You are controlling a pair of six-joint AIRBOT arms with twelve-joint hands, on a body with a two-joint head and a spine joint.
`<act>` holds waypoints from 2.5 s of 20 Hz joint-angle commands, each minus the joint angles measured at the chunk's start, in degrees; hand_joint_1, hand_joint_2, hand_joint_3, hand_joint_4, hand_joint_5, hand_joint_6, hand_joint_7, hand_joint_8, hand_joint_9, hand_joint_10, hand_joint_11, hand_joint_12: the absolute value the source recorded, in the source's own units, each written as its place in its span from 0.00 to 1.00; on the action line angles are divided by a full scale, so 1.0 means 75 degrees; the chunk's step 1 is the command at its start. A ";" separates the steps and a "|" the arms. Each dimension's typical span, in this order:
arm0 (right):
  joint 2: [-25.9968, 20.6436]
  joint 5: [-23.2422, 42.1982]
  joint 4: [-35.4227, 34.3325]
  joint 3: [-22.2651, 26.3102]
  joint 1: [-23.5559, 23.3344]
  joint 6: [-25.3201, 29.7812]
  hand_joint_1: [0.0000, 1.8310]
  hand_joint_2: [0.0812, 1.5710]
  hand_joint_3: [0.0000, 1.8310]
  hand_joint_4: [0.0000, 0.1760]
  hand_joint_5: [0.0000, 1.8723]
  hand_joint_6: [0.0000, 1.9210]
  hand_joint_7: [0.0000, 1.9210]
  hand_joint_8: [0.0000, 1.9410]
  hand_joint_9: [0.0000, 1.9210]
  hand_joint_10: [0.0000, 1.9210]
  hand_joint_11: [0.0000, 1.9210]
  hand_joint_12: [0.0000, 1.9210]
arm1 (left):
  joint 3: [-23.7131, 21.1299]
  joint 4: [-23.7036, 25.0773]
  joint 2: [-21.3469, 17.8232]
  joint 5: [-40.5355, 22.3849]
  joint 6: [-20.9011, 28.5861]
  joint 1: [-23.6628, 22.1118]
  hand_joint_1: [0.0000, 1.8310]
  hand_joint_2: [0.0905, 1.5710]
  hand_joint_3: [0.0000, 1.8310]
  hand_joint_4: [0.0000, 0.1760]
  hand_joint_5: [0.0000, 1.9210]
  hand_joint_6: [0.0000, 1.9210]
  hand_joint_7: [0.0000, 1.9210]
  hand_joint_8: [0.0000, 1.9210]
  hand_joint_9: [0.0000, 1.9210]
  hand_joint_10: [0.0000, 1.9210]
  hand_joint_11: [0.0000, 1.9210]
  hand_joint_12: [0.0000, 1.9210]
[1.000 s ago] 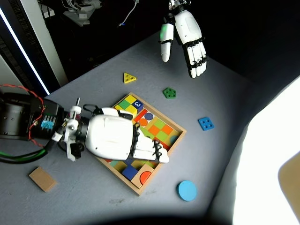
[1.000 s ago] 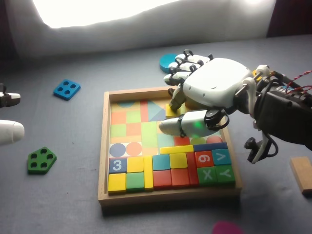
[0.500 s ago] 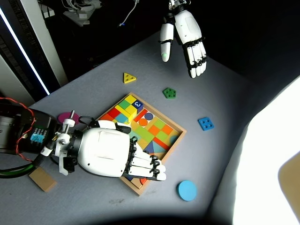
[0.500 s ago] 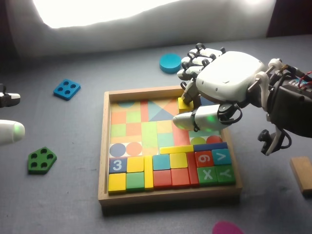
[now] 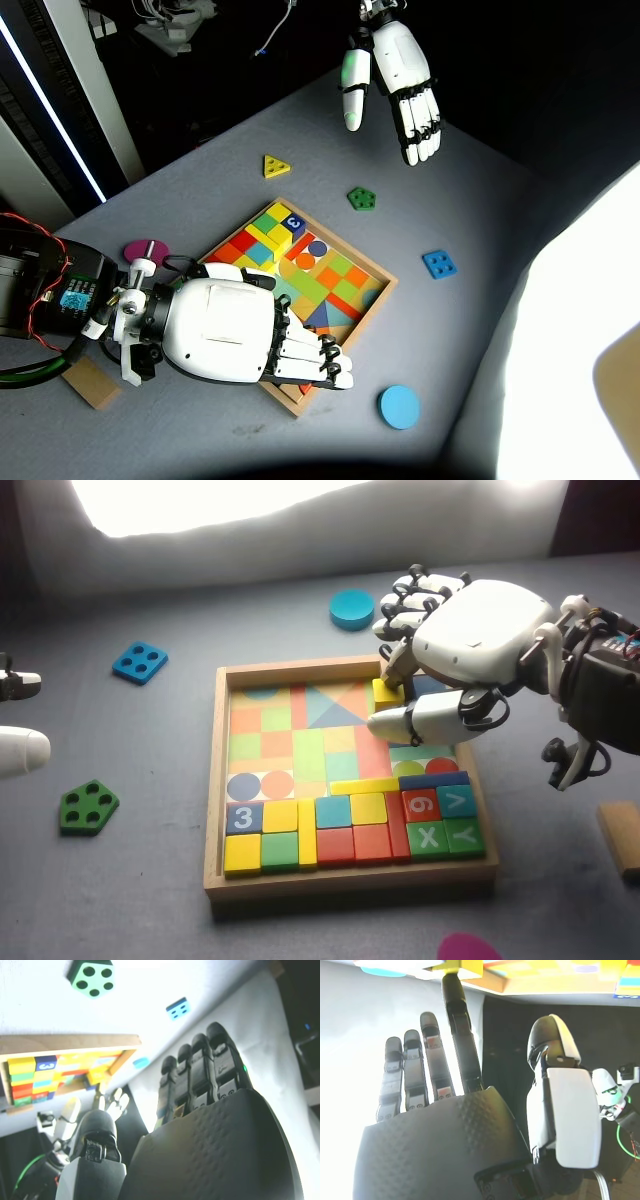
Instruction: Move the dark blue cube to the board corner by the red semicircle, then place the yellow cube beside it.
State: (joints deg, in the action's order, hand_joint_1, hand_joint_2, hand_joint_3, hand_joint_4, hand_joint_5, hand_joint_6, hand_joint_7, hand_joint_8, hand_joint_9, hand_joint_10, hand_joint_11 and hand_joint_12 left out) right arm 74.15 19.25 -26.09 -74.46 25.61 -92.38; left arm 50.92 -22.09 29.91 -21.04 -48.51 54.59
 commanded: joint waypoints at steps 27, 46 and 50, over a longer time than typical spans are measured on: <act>-0.1027 0.0217 -0.0028 0.0779 -0.1180 -0.0296 0.00 0.72 0.00 0.00 0.45 0.00 0.15 0.00 0.08 0.00 0.00 0.15 | 0.0053 0.0011 -0.0012 -0.0735 0.0038 -0.0006 0.00 0.82 0.00 0.13 0.07 0.00 0.06 0.00 0.05 0.00 0.00 0.19; -0.4691 -0.0373 -0.0021 0.4095 -0.1673 -0.0264 0.05 0.76 0.00 0.00 0.60 0.04 0.47 0.41 0.35 0.75 0.22 0.97 | -0.0027 0.0008 -0.0076 -0.0757 0.0137 0.0046 0.13 0.84 0.00 0.00 0.48 0.07 0.46 0.46 0.38 0.73 0.25 0.94; -0.4638 -0.0375 -0.0021 0.4089 -0.1676 -0.0294 0.06 0.77 0.00 0.00 0.52 0.29 0.42 0.66 0.35 0.87 0.24 1.00 | -0.0035 0.0010 -0.0071 -0.0757 0.0137 0.0039 0.12 0.83 0.00 0.00 0.50 0.07 0.44 0.52 0.36 0.77 0.24 0.96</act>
State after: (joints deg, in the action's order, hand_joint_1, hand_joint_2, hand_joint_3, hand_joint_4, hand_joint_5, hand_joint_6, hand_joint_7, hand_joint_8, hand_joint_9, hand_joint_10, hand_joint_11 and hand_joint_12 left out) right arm 39.68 10.74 -26.72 -43.83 13.80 -94.54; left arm 50.50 -21.78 29.74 -21.32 -47.70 55.29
